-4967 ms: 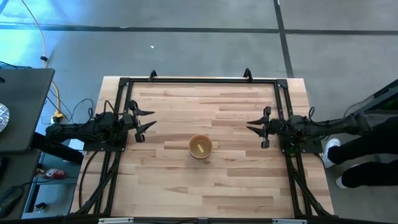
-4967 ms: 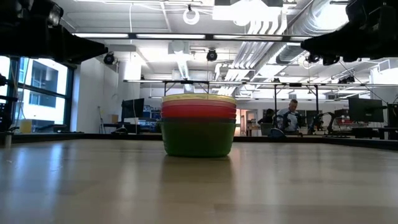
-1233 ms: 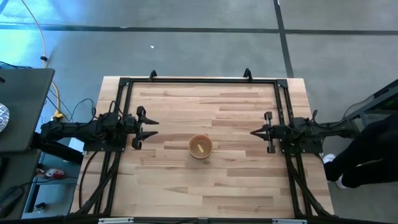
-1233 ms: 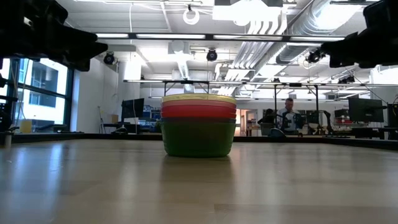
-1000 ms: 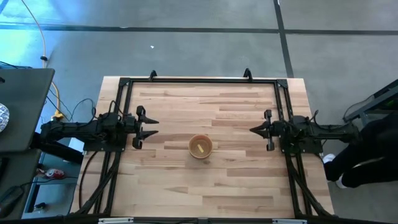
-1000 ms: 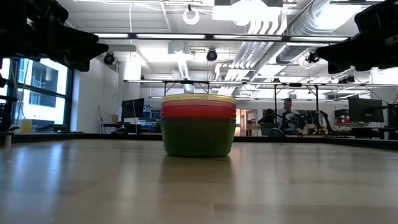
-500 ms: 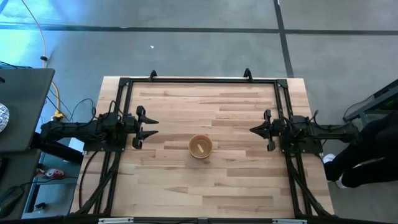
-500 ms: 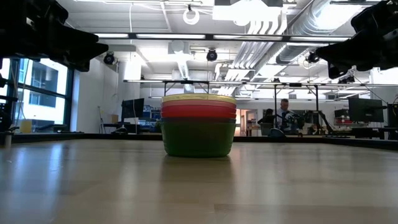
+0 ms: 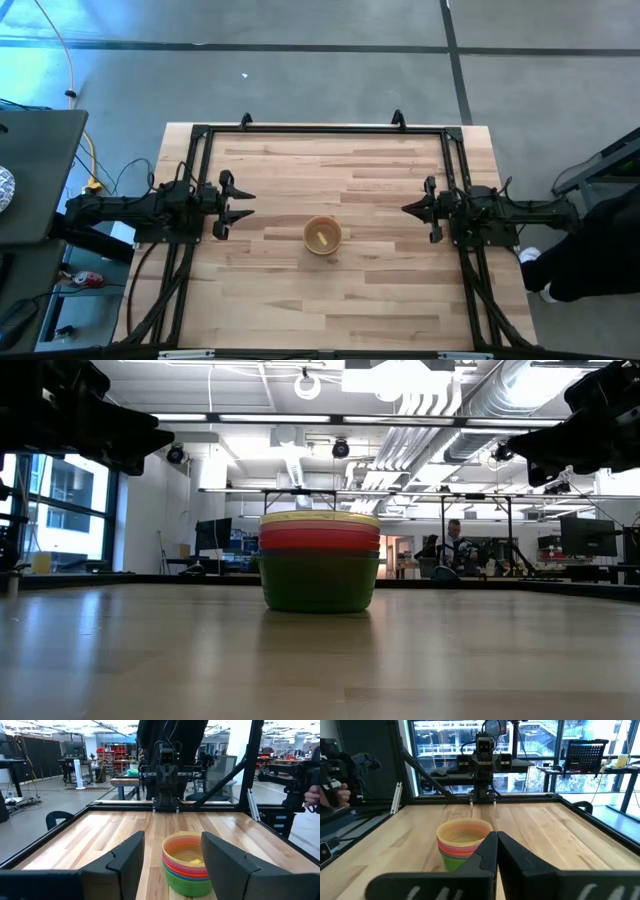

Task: Nest bowls inside each other
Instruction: Return to Home Position

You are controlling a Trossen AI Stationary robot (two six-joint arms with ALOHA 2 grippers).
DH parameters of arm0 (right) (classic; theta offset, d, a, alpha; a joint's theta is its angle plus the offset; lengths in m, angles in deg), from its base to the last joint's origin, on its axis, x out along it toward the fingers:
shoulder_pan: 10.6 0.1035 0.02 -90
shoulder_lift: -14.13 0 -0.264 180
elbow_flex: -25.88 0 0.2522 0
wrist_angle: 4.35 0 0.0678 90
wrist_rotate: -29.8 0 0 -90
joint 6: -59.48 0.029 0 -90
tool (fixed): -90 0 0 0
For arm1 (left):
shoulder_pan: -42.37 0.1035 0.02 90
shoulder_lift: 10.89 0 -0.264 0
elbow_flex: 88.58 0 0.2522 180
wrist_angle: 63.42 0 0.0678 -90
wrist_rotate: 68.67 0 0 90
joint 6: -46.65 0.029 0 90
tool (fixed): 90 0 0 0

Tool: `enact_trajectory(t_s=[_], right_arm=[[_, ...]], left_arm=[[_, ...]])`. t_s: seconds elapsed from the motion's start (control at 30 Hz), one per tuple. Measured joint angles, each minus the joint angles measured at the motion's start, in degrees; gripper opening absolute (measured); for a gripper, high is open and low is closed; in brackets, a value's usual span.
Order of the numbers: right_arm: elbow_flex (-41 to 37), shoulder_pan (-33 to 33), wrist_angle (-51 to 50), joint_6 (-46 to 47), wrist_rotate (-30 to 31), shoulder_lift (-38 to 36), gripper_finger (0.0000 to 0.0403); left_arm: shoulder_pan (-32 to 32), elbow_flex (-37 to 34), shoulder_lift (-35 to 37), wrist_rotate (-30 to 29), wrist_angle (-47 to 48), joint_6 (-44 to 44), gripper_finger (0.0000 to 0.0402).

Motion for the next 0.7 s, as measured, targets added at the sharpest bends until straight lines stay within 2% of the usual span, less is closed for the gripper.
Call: enact_trajectory(t_s=[0.7], right_arm=[[0.0, 0.0, -0.1, 0.0, 0.1, 0.0, 0.0]], left_arm=[[0.0, 0.0, 0.0, 0.0, 0.4, 0.0, 0.0184]])
